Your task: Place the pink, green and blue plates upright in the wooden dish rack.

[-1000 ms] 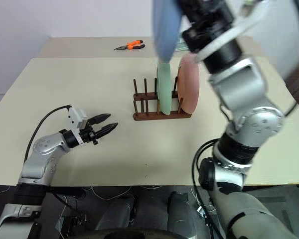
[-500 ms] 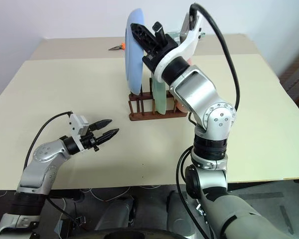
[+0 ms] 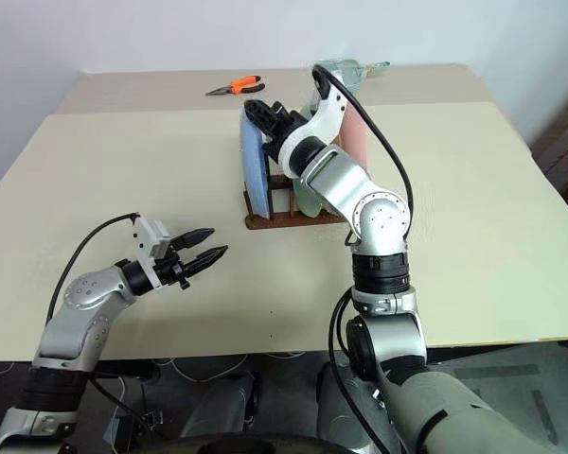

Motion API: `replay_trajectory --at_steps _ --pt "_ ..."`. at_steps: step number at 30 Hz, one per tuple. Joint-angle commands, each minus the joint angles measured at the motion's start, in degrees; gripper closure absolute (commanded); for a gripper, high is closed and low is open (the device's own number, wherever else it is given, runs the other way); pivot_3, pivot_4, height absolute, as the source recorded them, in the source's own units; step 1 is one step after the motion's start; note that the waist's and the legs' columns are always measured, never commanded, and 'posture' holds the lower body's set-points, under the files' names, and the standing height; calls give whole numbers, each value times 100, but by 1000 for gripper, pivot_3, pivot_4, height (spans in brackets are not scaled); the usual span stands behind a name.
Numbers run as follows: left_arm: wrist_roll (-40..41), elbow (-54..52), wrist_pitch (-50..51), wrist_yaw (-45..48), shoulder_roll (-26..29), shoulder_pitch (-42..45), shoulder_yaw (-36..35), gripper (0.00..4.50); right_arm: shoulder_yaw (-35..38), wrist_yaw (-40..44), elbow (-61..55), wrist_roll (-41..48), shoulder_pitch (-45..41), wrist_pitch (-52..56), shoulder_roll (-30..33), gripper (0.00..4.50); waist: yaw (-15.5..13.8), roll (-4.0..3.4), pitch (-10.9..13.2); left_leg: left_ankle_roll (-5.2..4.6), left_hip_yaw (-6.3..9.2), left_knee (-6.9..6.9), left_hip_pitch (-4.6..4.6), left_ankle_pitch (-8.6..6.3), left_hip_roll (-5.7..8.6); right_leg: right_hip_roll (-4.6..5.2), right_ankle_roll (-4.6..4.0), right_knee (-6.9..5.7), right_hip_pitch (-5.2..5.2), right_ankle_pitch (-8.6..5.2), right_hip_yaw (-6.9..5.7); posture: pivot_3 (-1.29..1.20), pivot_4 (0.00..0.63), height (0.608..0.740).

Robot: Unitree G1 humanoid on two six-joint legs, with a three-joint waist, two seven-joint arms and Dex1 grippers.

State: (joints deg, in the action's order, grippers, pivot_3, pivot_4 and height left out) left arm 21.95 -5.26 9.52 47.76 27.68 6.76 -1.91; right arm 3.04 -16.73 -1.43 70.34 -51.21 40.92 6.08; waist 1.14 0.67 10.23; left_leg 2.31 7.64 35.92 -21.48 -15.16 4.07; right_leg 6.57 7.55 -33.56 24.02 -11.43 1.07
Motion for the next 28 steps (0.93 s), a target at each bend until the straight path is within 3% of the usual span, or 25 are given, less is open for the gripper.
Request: replay_trajectory --at_steps 1,6,10,14,15,19,28 --pt "36 -261 -31 -37 -27 -37 -21 2058 -272 995 -1011 -830 -324 -64 622 1571 -21 2 -1 0 1 1 -1 0 0 0 1 1 -2 0 -1 0 150 740" --pt "8 -207 -66 -54 -34 -51 -31 2058 447 2447 -2219 -959 -159 -145 2147 1571 -52 5 0 0 3 5 -5 0 1 1 2 17 -14 -2 -2 0 150 740" --pt "-14 74 -207 -65 118 -45 -318 2058 1720 3490 -2210 -1459 1571 111 4027 1571 -144 44 -21 -4 15 6 0 -4 1 9 -7 42 -42 -19 -20 0 150 740" --pt "-23 383 -318 -58 301 -4 -565 2058 2237 4388 -1685 -2767 3736 -446 4929 254 -172 40 -16 -9 -15 13 5 -8 4 21 9 45 -45 -32 -5 0 150 740" --pt "-17 420 -305 -64 327 13 -603 2058 2253 4545 -1564 -3040 4100 -646 4986 43 -162 29 -12 -10 -19 13 6 -8 2 22 8 44 -43 -32 -4 0 150 740" --pt "45 617 -221 -46 465 -39 -814 2058 1797 4891 -946 -4169 5080 -1715 4736 43 -101 9 -12 -9 -30 11 12 -8 -1 21 10 40 -41 -31 4 0 150 740" --pt "151 189 69 -269 348 -301 -831 2058 1334 5430 -243 -4733 4856 -2361 4262 43 -59 12 -7 -9 -20 15 9 -8 -1 23 10 41 -44 -30 3 0 150 740"
